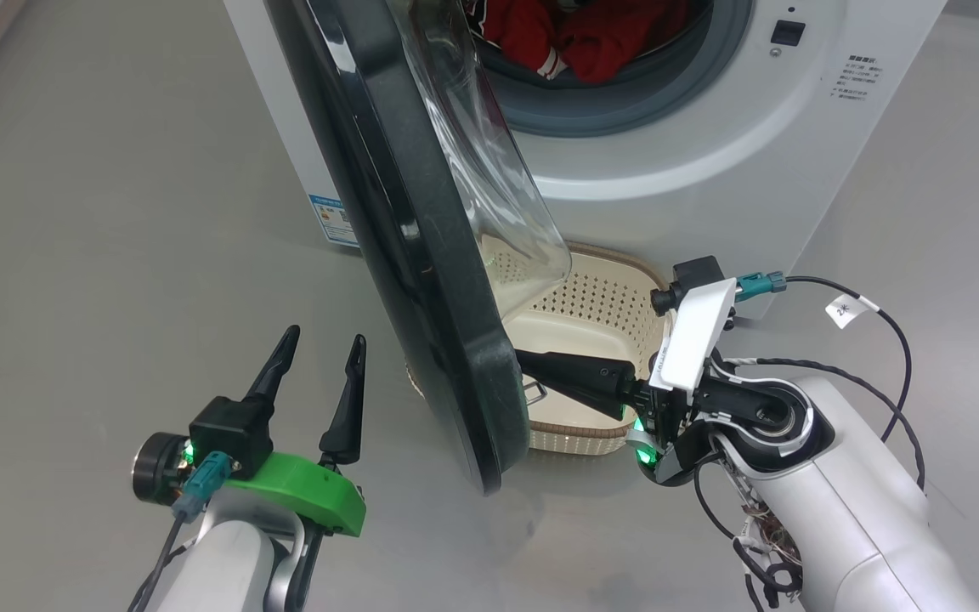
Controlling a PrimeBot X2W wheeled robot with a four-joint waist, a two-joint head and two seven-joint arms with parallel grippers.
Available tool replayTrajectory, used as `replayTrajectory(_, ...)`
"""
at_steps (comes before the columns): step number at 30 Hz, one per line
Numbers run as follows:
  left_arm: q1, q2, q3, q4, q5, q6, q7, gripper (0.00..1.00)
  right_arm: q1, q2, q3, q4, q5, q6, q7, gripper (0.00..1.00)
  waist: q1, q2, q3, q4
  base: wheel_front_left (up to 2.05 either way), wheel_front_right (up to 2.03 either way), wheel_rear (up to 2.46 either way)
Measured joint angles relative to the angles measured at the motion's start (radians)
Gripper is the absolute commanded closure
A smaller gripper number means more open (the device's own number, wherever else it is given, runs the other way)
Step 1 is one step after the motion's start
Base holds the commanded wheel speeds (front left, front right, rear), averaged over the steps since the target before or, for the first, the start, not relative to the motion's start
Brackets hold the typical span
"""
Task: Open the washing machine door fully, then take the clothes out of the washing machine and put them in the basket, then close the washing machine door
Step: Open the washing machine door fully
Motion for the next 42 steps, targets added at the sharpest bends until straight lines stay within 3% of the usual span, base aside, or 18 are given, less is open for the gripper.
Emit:
replayTrajectory(11, 0.004, 0.0, 0.003, 0.0, 0.0, 0.0, 0.0, 0.0, 0.007, 0.002, -0.015, 0.0, 0.019, 0.007, -0.084, 1.0, 0.0, 0.0, -0.008, -0.006, 0.0, 0.0, 0.0)
replayTrajectory(19, 0.022, 0.0, 0.03, 0.0, 0.0, 0.001, 0.0, 0.0, 0.05, 0.001, -0.156, -0.017, 0.05, 0.026, -0.187, 1.0, 0.0, 0.0, -0.019, -0.038, 0.0, 0.0, 0.0)
replayTrajectory(27, 0.031, 0.0, 0.037, 0.0, 0.0, 0.001, 0.0, 0.0, 0.146, -0.089, -0.294, -0.064, 0.015, 0.042, -0.326, 1.0, 0.0, 0.0, -0.035, -0.068, 0.0, 0.0, 0.0)
replayTrajectory(29, 0.035, 0.0, 0.044, 0.0, 0.001, 0.001, 0.0, 0.0, 0.172, -0.103, -0.317, -0.072, -0.002, 0.042, -0.362, 0.43, 0.0, 0.0, -0.04, -0.074, 0.0, 0.0, 0.0)
replayTrajectory(30, 0.038, 0.001, 0.046, 0.0, 0.001, 0.001, 0.0, 0.0, 0.186, -0.105, -0.327, -0.076, -0.011, 0.043, -0.377, 0.05, 0.0, 0.0, -0.042, -0.077, 0.0, 0.0, 0.0)
replayTrajectory(31, 0.042, 0.001, 0.049, 0.001, 0.001, 0.001, 0.0, 0.0, 0.199, -0.106, -0.333, -0.078, -0.022, 0.043, -0.394, 0.0, 0.0, 0.0, -0.044, -0.081, 0.0, 0.0, 0.0)
replayTrajectory(42, 0.072, 0.009, 0.083, -0.004, 0.011, 0.005, 0.0, 0.0, 0.309, -0.158, -0.325, -0.114, -0.312, 0.05, -0.625, 0.0, 0.0, 0.0, -0.063, -0.135, 0.0, 0.0, 0.0)
